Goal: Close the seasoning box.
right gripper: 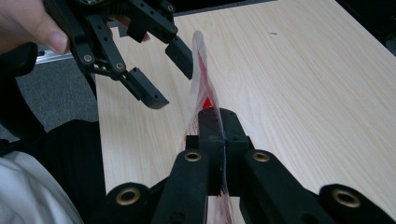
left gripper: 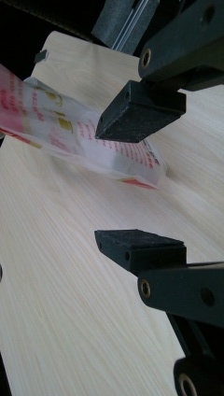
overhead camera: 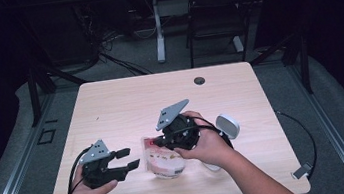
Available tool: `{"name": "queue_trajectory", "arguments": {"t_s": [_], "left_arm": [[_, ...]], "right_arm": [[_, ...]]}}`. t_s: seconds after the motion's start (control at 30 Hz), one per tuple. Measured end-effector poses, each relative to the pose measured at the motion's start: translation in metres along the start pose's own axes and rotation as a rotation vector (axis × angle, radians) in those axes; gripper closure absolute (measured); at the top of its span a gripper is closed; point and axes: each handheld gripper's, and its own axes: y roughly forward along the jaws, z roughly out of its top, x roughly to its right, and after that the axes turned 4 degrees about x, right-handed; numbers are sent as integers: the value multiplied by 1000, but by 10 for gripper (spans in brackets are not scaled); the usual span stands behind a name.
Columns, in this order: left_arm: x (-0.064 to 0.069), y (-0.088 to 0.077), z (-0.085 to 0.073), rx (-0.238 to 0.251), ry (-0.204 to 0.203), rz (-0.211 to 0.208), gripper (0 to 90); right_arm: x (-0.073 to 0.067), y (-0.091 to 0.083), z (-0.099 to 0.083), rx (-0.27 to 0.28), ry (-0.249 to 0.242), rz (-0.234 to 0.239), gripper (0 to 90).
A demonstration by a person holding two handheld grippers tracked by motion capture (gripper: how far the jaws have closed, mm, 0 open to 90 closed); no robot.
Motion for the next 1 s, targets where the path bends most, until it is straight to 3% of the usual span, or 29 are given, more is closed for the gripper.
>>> {"name": "queue_trajectory", "arguments": {"t_s": [0.1,0.23,0.5,1.0], "left_arm": [[1,5,-1,-6,-10,-49,452],[3,12,-2,-14,1,-78,454],[4,24,-2,-19,-3,-100,430],[9,43,0,-10,34,-136,419]], "right_arm": [[0,-3,0,5,-4,0,900],[0,-7,0,14,-9,-1,900],[0,-14,2,26,-9,-2,900],[-1,-17,4,36,-19,-1,900]]}}
